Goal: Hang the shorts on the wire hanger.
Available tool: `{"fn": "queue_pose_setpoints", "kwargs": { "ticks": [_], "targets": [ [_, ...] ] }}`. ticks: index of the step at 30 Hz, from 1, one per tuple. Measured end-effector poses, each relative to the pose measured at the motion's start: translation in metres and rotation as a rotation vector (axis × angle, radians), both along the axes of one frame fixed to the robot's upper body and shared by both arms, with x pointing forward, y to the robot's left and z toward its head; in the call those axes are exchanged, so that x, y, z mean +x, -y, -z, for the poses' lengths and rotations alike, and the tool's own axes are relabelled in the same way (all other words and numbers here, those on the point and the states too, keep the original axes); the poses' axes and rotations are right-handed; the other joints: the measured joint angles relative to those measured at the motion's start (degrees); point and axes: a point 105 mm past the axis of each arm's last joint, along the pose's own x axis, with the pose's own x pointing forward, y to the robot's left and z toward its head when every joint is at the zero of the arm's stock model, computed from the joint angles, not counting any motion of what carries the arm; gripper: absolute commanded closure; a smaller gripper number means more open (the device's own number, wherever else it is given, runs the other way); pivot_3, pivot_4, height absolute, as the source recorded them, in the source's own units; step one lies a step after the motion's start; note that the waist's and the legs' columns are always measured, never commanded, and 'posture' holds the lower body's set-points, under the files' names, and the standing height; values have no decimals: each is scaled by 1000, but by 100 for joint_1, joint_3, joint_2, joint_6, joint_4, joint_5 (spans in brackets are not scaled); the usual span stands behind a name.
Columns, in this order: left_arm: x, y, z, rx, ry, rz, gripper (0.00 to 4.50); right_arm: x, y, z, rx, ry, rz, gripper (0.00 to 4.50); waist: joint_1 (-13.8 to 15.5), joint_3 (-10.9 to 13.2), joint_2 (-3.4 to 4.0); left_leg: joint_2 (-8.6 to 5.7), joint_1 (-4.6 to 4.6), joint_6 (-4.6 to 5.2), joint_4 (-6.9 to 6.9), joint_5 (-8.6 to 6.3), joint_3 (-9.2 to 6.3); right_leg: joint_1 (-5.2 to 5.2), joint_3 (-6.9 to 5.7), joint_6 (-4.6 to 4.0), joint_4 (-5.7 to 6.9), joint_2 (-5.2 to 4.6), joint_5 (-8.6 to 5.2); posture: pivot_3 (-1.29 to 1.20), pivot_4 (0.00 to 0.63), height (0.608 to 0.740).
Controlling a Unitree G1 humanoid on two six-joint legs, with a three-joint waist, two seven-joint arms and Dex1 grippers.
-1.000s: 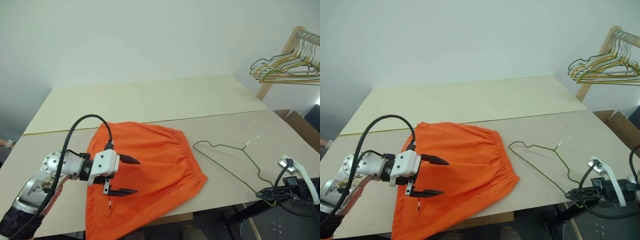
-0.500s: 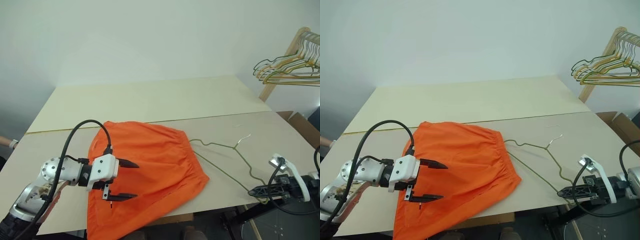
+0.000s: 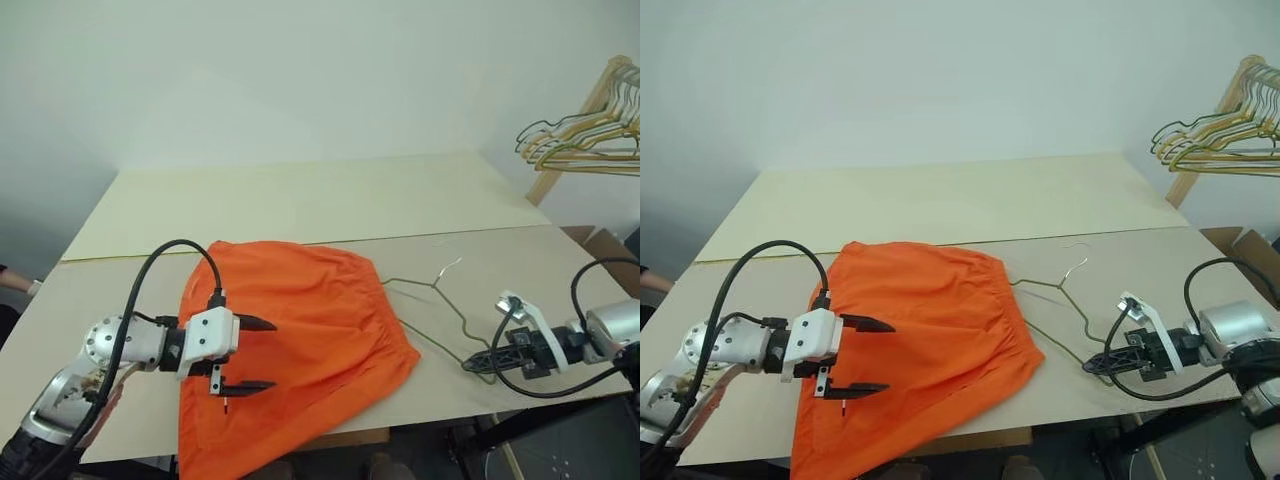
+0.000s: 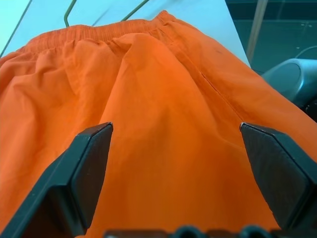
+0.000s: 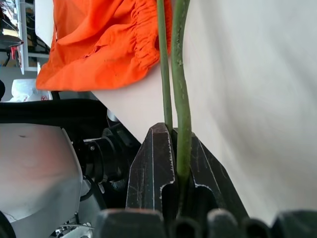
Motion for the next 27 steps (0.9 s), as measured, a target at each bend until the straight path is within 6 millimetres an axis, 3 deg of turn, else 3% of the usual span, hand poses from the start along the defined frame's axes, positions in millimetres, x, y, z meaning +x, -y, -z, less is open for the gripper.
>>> {"fn": "queue_pose_setpoints", "kwargs": {
  "ticks": [4,8,14,27],
  "targets": [
    [-2,1,2,-8,-7,-10,43,3,-8,-3,35,1,-24,4500,46,0,1,-1,0,0,0,0,0,-2,1,0,2,0,0,74,0,740],
    [-2,0,3,-5,-1,-22,43,22,-14,-13,65,37,7,4500,38,-2,-2,2,5,-2,0,1,1,2,1,-2,2,3,1,92,0,740],
    [-3,-2,10,0,-11,-59,43,25,-30,8,65,-8,-42,4500,133,-2,-2,-4,-11,-1,0,1,-3,-15,-1,-2,3,-1,1,112,0,740],
    [-3,-4,13,14,-1,-90,43,57,-38,7,86,94,30,4500,189,-3,-1,-8,-7,-5,0,3,-10,-11,-7,-3,6,0,1,116,0,740]
  ]
}}
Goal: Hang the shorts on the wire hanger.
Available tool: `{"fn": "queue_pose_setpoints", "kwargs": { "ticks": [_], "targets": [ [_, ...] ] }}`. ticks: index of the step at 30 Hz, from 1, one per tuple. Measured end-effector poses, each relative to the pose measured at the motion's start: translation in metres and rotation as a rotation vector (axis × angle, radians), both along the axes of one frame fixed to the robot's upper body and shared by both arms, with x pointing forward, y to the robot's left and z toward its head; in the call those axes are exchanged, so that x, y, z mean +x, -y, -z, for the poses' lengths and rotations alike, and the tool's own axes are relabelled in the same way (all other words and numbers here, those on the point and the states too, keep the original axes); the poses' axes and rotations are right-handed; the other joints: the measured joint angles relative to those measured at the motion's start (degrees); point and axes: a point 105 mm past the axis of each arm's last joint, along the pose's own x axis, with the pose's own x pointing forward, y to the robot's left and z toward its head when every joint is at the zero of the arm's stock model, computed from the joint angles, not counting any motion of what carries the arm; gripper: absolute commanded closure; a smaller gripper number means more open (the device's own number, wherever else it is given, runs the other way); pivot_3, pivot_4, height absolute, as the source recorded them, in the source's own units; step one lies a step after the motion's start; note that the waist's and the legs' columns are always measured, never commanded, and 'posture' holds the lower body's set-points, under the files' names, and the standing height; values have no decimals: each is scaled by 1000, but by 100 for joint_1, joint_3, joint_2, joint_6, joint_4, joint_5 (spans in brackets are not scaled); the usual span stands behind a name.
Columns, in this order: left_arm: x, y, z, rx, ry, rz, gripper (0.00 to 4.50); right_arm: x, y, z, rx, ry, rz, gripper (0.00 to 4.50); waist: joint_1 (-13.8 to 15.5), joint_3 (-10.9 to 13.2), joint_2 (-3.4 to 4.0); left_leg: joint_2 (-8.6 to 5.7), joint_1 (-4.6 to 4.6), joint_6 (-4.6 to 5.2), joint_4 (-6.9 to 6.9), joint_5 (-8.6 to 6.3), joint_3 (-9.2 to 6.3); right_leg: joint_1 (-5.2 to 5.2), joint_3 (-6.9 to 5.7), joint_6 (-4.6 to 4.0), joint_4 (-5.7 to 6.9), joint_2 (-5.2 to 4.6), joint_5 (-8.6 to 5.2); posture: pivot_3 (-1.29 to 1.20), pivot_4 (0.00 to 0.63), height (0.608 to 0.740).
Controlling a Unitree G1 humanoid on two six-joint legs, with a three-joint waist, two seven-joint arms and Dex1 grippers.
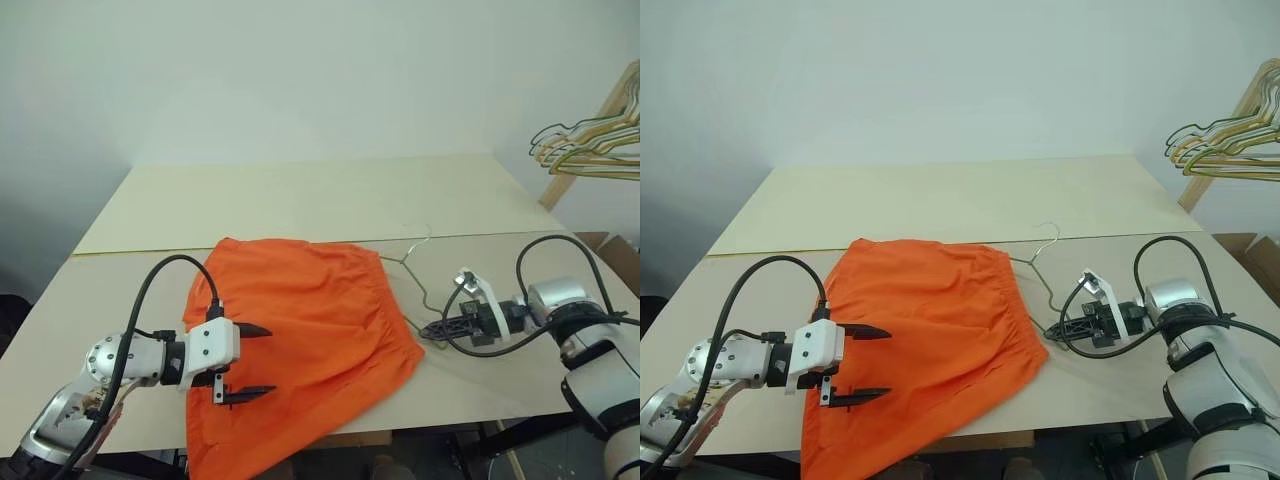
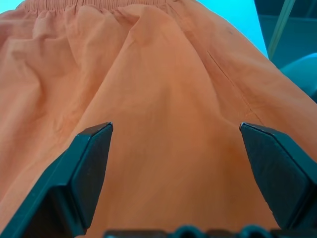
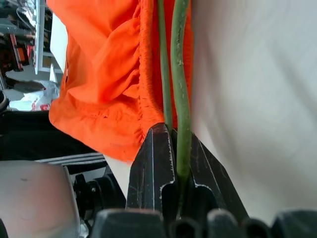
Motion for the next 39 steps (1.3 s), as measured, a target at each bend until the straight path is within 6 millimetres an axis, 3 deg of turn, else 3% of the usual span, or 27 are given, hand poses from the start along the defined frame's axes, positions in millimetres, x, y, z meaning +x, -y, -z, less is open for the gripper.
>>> {"fn": "queue_pose_setpoints", "kwargs": {
  "ticks": [7,11,14,17,19,22,29,35,39],
  "targets": [
    [3,-1,0,8,19,-3,43,18,-6,-24,-8,311,-109,4500,-18,-1,2,2,2,-1,0,0,0,0,0,0,4,3,0,91,0,740],
    [20,0,-11,-11,105,-32,43,20,-14,-33,-49,472,-194,4500,-21,-2,2,1,3,-1,0,1,-1,4,-2,0,6,2,0,83,0,740],
    [59,-1,-36,-94,237,-146,43,25,-22,-36,-122,671,-247,4500,19,-4,-6,-2,1,-8,8,5,-8,5,-10,0,9,3,1,82,0,740],
    [86,-7,-80,-181,356,-205,43,29,-27,-38,-173,788,-290,4500,-16,-7,-10,-4,-4,-30,12,17,-7,1,-9,2,8,1,3,82,0,740],
    [97,-11,-106,-231,405,-218,43,29,-28,-38,-201,833,-318,4500,-48,-8,-12,-3,-6,-37,13,21,-6,0,-9,3,6,2,3,88,0,740],
    [106,-13,-128,-244,417,-163,43,30,-28,-37,-246,877,-357,4500,-99,-8,-12,-5,-17,-41,27,23,-4,-6,-9,4,5,5,4,92,0,740],
    [126,1,-125,-120,326,33,43,34,-37,-36,-321,976,-428,4500,-89,-7,-13,-5,-22,-39,57,23,-8,4,-17,5,14,13,4,89,0,740],
    [142,20,-106,-51,209,143,43,33,-47,-44,-324,1026,-474,4500,-90,-6,-14,-8,-55,-36,80,22,-10,-15,-23,12,12,13,8,76,0,740],
    [147,25,-106,-2,178,192,43,33,-55,-51,-327,1070,-498,4500,-125,-6,-15,-8,-60,-33,86,20,-12,-15,-25,14,12,13,8,71,0,740]
  ]
}}
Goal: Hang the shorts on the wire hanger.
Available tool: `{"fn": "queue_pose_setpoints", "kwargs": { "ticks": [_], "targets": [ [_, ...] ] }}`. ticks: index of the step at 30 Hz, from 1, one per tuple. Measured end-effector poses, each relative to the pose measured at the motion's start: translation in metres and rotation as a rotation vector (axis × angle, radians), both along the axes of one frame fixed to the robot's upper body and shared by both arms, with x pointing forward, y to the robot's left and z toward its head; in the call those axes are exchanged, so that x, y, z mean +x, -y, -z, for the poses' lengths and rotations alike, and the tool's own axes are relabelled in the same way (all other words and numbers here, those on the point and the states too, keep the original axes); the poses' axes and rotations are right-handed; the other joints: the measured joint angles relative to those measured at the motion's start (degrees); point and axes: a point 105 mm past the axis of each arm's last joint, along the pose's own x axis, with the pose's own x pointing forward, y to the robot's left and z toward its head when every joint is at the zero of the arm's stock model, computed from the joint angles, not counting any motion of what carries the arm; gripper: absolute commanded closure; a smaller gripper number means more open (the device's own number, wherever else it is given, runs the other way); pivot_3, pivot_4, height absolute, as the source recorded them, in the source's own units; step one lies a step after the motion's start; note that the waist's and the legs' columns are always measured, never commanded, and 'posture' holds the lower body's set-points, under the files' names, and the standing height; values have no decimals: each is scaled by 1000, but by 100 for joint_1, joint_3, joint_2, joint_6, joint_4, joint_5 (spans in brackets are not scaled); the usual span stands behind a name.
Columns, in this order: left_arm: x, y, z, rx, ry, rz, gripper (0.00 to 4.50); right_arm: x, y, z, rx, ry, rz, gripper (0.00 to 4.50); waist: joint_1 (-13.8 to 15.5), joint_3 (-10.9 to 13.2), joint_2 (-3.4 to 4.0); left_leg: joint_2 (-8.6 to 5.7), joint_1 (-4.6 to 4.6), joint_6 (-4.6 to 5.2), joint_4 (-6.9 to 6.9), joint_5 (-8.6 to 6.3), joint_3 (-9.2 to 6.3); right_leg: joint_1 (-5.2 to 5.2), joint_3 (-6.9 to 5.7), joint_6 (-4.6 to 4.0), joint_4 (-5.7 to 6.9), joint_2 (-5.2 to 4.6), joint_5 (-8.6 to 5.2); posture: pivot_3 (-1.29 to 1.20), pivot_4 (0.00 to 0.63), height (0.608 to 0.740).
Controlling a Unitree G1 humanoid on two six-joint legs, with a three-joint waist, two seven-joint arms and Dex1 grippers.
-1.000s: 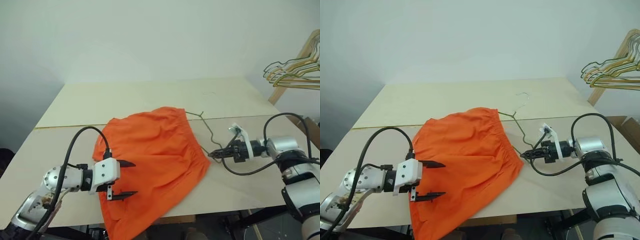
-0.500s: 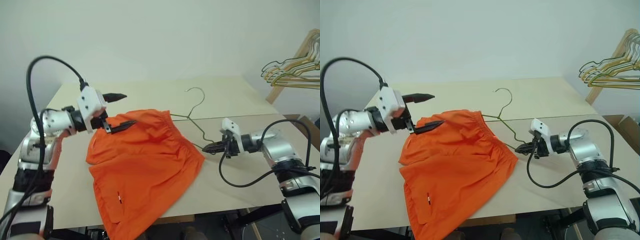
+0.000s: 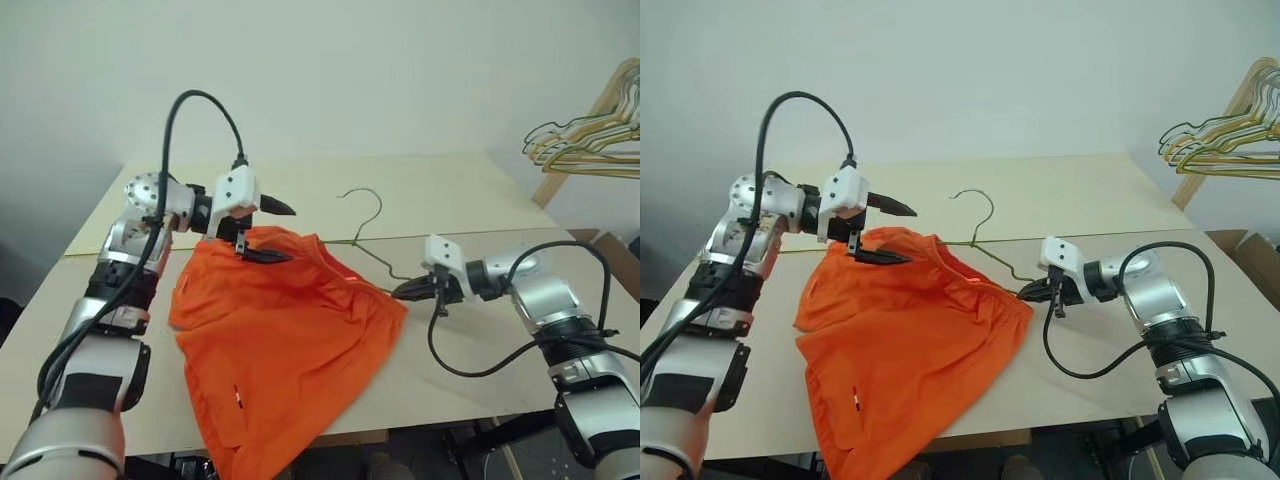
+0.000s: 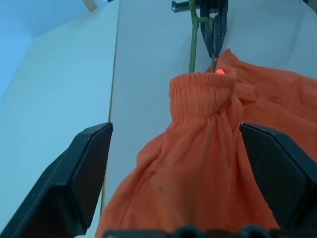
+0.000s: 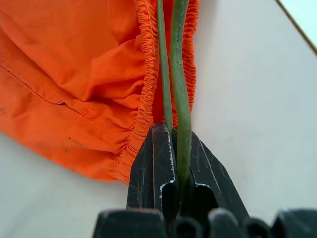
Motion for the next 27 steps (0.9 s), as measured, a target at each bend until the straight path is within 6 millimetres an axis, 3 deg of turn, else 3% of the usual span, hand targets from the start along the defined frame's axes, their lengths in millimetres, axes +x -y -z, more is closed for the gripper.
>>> {"fn": "queue_pose_setpoints", "kwargs": {
  "ticks": [3,4,7,11,26,27],
  "targets": [
    [7,2,-3,33,10,5,43,0,-3,-3,-16,23,-14,4500,-30,0,0,0,0,2,1,-1,0,1,-1,0,1,0,0,71,0,740],
    [8,2,-2,47,7,7,225,-1,-3,-4,-19,27,-18,4500,-36,0,0,1,0,2,1,-1,0,1,-1,0,1,1,0,62,0,740],
    [10,7,6,88,-33,33,915,0,-5,-5,-46,51,-25,4500,-71,0,0,1,-6,5,8,-3,-2,0,-3,2,4,0,1,58,0,740],
    [5,10,10,114,-85,82,2239,1,-4,-5,-75,75,-23,4500,-107,1,-1,0,-17,8,17,-5,-5,-4,-7,6,33,0,3,53,0,740],
    [2,20,27,199,-147,126,2239,1,-6,-7,-97,97,-37,4500,-120,1,-1,-1,-17,14,29,-8,-7,-5,-6,8,49,-1,2,43,0,740],
    [2,21,29,200,-152,126,2418,1,-6,-7,-97,99,-39,4500,-120,1,-1,-1,-17,13,29,-7,-7,-5,-6,8,49,-1,2,43,0,740]
  ]
}}
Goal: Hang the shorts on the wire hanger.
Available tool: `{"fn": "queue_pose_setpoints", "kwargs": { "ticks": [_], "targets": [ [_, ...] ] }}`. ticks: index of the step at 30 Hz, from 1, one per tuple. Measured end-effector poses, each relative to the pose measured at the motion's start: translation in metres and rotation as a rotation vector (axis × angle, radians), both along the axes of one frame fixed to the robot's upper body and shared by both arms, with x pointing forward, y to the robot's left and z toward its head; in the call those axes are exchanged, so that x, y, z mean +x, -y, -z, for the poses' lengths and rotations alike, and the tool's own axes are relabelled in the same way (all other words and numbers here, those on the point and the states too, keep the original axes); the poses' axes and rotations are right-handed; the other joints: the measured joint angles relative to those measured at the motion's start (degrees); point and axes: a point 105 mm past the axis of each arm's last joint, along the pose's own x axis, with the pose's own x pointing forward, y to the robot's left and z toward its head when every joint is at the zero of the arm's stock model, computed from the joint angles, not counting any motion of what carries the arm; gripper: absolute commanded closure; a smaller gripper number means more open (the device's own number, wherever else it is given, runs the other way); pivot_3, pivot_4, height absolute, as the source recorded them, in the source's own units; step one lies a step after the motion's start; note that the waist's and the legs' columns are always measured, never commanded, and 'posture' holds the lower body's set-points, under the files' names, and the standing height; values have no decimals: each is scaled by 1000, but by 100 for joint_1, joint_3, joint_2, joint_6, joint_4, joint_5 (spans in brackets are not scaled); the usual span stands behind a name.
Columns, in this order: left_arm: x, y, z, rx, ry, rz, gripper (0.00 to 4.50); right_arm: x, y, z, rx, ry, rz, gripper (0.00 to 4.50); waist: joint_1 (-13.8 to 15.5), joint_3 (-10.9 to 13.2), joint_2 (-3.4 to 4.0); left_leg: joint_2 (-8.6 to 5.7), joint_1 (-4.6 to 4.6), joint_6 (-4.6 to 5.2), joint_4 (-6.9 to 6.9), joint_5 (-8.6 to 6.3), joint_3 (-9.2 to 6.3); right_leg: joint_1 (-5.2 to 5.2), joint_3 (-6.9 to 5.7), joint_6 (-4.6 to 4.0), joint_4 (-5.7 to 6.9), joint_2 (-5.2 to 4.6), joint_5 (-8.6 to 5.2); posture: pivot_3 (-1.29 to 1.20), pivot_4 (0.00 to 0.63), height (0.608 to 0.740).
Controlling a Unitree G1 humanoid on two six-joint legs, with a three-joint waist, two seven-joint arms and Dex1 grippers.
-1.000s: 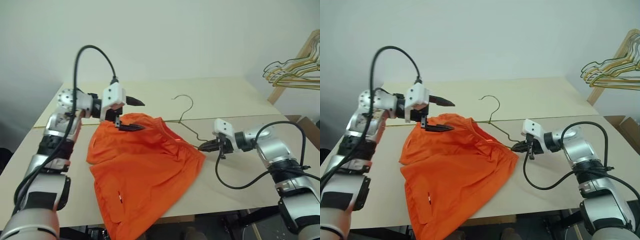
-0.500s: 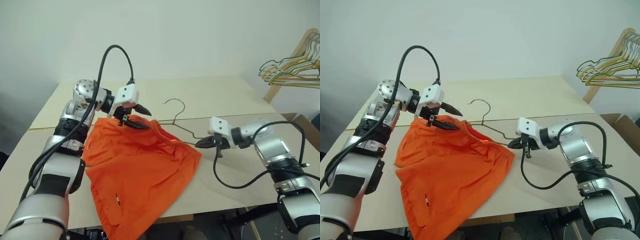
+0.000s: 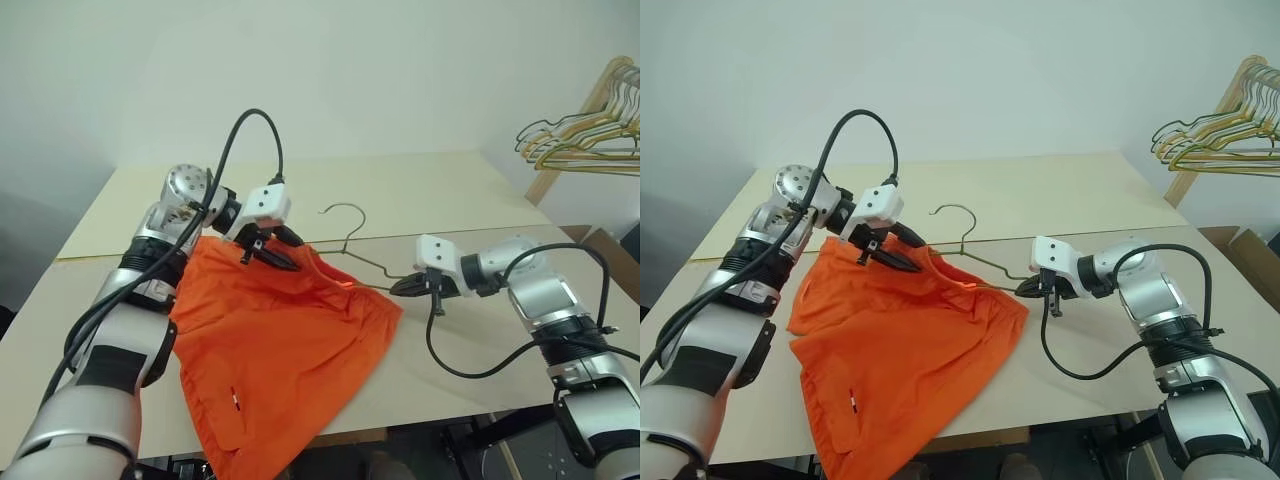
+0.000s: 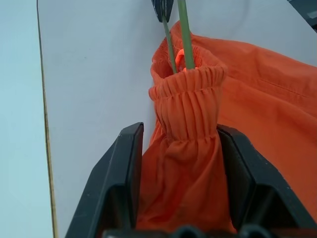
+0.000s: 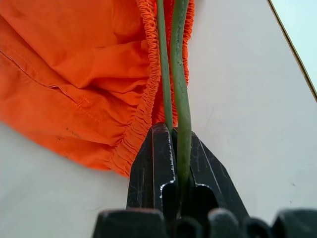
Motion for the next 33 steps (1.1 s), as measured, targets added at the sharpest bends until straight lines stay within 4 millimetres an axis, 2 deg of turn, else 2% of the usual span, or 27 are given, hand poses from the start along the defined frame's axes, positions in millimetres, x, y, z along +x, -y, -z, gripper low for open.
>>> {"fn": "queue_pose_setpoints", "kwargs": {
  "ticks": [2,7,14,15,19,22,26,30,33],
  "targets": [
    [0,0,2,5,-5,-3,2839,0,-1,-1,0,4,-2,4500,0,0,0,0,0,0,0,0,0,0,0,0,0,1,0,43,0,740],
    [1,-1,4,17,-10,-7,4408,1,-1,-1,1,11,2,4500,-3,0,0,0,0,0,0,0,0,0,0,0,1,1,0,43,0,740],
    [3,-8,3,26,-4,-30,4459,4,-7,-4,22,58,8,4500,-21,0,0,1,0,0,0,0,0,-1,0,0,2,1,0,40,0,740],
    [2,-10,2,35,10,-26,4500,5,-9,-4,28,69,6,3917,-29,0,0,1,0,-1,0,0,0,-2,0,0,2,1,0,37,0,740],
    [0,-22,-5,60,39,-28,4500,1,-10,-10,42,86,-24,2717,-64,0,0,1,-2,0,0,0,0,-6,2,0,5,-1,0,36,0,740],
    [0,-28,-9,60,59,-36,4500,3,1,-22,88,90,18,1643,-49,0,0,-1,-2,2,3,-1,-3,-1,0,2,3,-2,1,38,0,740],
    [1,-34,-14,53,83,-49,4500,8,25,-33,152,75,129,251,-50,1,-1,0,-2,2,4,-1,-3,-1,-2,2,3,-1,1,40,0,740],
    [2,-39,-20,39,104,-59,4500,8,51,-35,296,-24,273,251,-48,0,-3,3,-2,4,4,-2,-5,2,-2,2,2,0,1,41,0,740],
    [2,-48,-24,51,115,-80,4500,-2,61,-16,368,-146,339,251,-49,1,-3,2,-2,6,4,-4,-3,2,-1,2,6,-2,1,46,0,740]
  ]
}}
